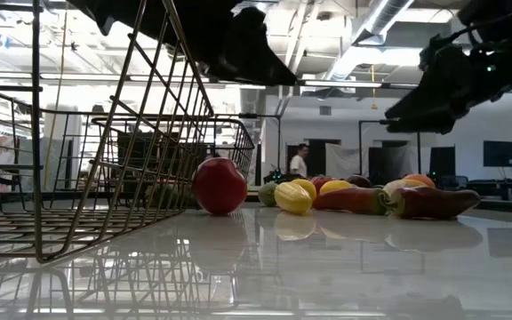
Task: Sort produce into baskets
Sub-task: Put the top red chili pepper into the black wire basket
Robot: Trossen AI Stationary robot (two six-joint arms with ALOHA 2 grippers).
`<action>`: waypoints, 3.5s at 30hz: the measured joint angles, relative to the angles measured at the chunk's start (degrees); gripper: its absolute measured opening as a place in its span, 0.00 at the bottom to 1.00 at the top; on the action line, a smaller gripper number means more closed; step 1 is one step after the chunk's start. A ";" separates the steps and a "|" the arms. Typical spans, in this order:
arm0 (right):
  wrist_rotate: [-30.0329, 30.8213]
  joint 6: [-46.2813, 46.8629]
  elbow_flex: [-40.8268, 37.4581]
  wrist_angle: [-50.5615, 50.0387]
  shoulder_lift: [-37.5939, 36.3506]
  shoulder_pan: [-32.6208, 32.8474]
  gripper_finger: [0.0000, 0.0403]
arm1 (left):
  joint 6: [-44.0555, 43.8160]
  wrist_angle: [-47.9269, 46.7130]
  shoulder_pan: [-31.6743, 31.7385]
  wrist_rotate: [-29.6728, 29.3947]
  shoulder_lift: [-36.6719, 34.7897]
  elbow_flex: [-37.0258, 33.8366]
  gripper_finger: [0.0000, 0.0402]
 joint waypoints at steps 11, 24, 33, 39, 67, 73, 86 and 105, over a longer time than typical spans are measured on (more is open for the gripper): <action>2.48 -0.05 11.21 1.51 25.74 4.01 0.76 | 1.67 7.88 0.71 0.08 -0.23 -3.60 0.72; 10.16 1.07 33.08 -4.24 53.20 5.88 0.76 | -2.61 -7.60 -3.17 -11.34 -17.89 -6.47 0.72; 9.22 3.00 39.81 -27.13 55.62 3.50 0.75 | -12.35 -22.57 -4.78 -9.81 -24.82 -6.47 0.72; 7.34 4.02 39.39 -33.03 54.78 0.38 0.75 | -12.54 -23.06 -5.52 -9.30 -24.56 -6.47 0.72; 0.71 0.83 35.09 -27.60 55.24 -1.19 0.39 | -13.59 -23.13 -5.19 2.98 -24.51 -6.47 0.72; 1.09 -2.28 38.88 -32.28 54.88 0.16 0.45 | -16.53 -21.04 -2.98 3.74 -23.94 -7.03 0.72; 4.22 -7.86 40.57 -31.02 40.27 4.80 0.43 | -16.77 -2.96 1.90 6.93 -16.56 -12.81 0.72; 4.05 -20.77 40.42 -9.13 35.50 12.53 0.43 | -13.04 13.53 6.10 18.02 -13.69 -12.34 0.72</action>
